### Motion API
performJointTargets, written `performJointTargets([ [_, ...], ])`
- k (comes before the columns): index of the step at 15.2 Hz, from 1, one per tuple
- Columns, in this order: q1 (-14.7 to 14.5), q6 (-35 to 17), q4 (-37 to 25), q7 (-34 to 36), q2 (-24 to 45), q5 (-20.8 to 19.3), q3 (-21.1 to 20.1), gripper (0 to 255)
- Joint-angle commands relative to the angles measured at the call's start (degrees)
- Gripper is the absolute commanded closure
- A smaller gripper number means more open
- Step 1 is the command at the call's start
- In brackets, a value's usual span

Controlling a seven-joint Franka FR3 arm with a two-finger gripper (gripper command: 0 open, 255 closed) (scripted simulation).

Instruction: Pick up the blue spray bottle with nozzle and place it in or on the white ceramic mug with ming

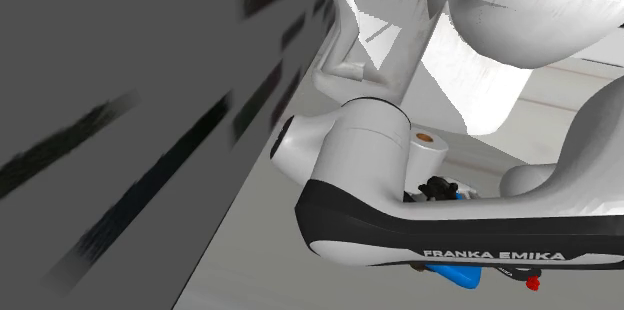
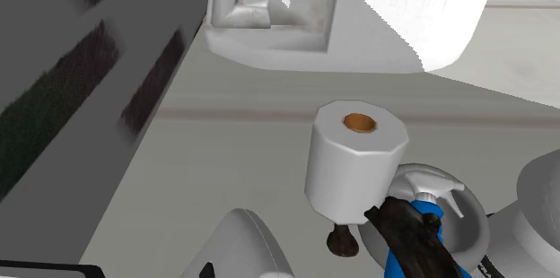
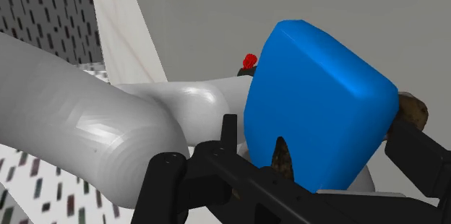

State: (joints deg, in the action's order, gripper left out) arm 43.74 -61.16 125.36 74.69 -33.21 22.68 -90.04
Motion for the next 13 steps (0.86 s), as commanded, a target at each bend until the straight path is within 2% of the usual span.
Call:
performJointTargets([
  [1,-0.04,-0.07,0.09,-0.01,-0.02,0.03,0.00,0],
  [4,-0.03,-0.06,0.07,-0.01,-0.01,0.02,0.00,0],
  [5,-0.03,-0.06,0.07,-0.01,-0.01,0.02,0.00,255],
  [13,-0.03,-0.06,0.07,-0.01,-0.01,0.02,-0.01,255],
])
